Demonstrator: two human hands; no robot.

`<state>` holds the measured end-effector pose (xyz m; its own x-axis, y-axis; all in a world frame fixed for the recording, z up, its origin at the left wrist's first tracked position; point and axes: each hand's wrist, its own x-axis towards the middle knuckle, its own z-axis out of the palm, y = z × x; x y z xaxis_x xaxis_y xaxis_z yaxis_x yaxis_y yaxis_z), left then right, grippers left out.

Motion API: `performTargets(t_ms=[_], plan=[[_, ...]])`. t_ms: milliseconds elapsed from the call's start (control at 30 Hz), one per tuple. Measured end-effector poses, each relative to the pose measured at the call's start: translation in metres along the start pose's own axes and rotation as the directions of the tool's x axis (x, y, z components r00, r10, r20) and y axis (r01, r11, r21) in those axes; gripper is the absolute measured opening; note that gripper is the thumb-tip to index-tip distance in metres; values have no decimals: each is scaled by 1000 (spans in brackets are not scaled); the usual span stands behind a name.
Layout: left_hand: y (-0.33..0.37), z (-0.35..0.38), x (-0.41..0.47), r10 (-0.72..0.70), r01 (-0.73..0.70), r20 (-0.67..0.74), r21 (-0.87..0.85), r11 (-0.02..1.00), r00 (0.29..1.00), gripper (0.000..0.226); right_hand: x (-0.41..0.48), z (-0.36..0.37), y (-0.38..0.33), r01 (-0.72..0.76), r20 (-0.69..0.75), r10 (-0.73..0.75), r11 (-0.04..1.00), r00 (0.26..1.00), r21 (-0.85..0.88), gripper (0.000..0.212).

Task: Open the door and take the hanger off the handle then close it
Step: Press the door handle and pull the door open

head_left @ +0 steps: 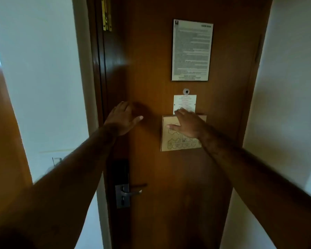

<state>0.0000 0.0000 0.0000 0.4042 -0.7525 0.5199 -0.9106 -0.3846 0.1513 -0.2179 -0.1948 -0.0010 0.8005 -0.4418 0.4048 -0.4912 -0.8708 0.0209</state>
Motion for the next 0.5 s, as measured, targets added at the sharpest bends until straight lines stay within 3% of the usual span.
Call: performTargets(t_ms=[100, 300, 400, 500], plan=[[-16, 42, -6, -70, 67, 44, 62, 996, 997, 89, 3, 46, -9, 8, 106, -7, 1000, 994, -2, 96], [-53, 129, -4, -151, 154, -31, 113, 982, 988, 96, -1, 155, -35, 74, 224, -108, 985, 969, 153, 87], [-71, 169, 1, -118, 155, -179, 205, 966, 977, 99, -12, 221, -52, 2, 362, -112, 957, 926, 289, 99], [-88, 208, 9, -30, 165, -369, 339, 926, 929, 99, -21, 294, -73, 45, 403, -167, 955, 900, 294, 99]])
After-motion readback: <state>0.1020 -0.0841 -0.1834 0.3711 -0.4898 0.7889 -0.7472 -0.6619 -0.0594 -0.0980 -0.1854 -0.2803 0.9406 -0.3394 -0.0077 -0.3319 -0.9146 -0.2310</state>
